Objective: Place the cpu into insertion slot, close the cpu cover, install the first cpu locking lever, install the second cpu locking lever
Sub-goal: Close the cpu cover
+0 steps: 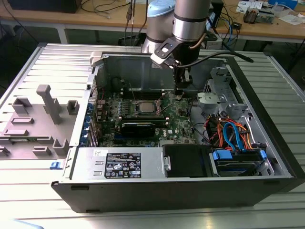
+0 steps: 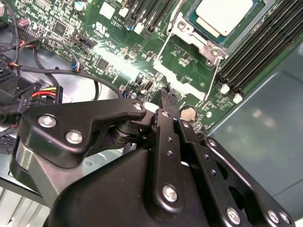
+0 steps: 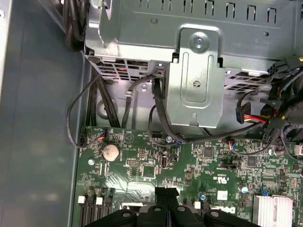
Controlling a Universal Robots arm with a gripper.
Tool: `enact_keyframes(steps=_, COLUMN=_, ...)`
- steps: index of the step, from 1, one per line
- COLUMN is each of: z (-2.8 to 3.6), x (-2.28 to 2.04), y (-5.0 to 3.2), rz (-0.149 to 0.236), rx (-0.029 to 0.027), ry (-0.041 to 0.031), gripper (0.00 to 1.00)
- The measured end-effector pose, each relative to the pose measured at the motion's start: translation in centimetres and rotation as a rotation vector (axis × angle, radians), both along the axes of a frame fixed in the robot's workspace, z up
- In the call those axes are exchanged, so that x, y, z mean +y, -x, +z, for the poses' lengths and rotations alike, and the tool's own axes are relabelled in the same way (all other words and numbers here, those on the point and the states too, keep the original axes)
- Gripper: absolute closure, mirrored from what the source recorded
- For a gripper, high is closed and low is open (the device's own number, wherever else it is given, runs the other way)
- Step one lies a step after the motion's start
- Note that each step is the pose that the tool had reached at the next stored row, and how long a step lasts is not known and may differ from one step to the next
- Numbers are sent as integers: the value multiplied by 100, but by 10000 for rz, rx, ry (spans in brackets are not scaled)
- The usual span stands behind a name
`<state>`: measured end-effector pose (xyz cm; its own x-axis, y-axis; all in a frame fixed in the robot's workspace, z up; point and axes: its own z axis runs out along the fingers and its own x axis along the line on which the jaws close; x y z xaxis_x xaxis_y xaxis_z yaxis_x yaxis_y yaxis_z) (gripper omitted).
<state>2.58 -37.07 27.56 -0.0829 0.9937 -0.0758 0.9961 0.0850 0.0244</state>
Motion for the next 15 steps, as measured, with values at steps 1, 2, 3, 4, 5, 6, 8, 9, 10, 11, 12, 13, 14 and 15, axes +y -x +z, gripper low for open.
enact_keyframes(steps=1, z=-3, x=0, y=-14, rz=0, rx=2, ry=0, gripper=89)
enact_keyframes(steps=2, z=-7, x=0, y=-24, rz=0, rx=5, ry=-1, gripper=89)
enact_keyframes(steps=3, z=-12, x=0, y=-37, rz=0, rx=10, ry=-2, gripper=89)
enact_keyframes(steps=4, z=-17, x=0, y=-45, rz=1, rx=14, ry=-4, gripper=89)
enact_keyframes(steps=5, z=-26, x=0, y=-53, rz=0, rx=19, ry=-14, gripper=89)
enact_keyframes(steps=6, z=-37, x=0, y=-54, rz=-1, rx=25, ry=-42, gripper=89)
enact_keyframes(steps=8, z=-57, x=1, y=-60, rz=-1, rx=95, ry=-51, gripper=89)
enact_keyframes(steps=9, z=-62, x=1, y=-64, rz=-1, rx=144, ry=-51, gripper=89)
enact_keyframes(steps=10, z=-67, x=1, y=-70, rz=-1, rx=223, ry=-51, gripper=89)
enact_keyframes(steps=11, z=-72, x=1, y=-85, rz=-3, rx=355, ry=-50, gripper=89)
enact_keyframes(steps=12, z=-76, x=2, y=-106, rz=-2, rx=450, ry=-51, gripper=89)
enact_keyframes(steps=13, z=-79, x=4, y=-118, rz=-1, rx=500, ry=-52, gripper=89)
enact_keyframes(steps=14, z=-81, x=4, y=-135, rz=-1, rx=528, ry=-82, gripper=89)
enact_keyframes(steps=15, z=-84, x=5, y=-146, rz=2, rx=532, ry=-210, gripper=89)
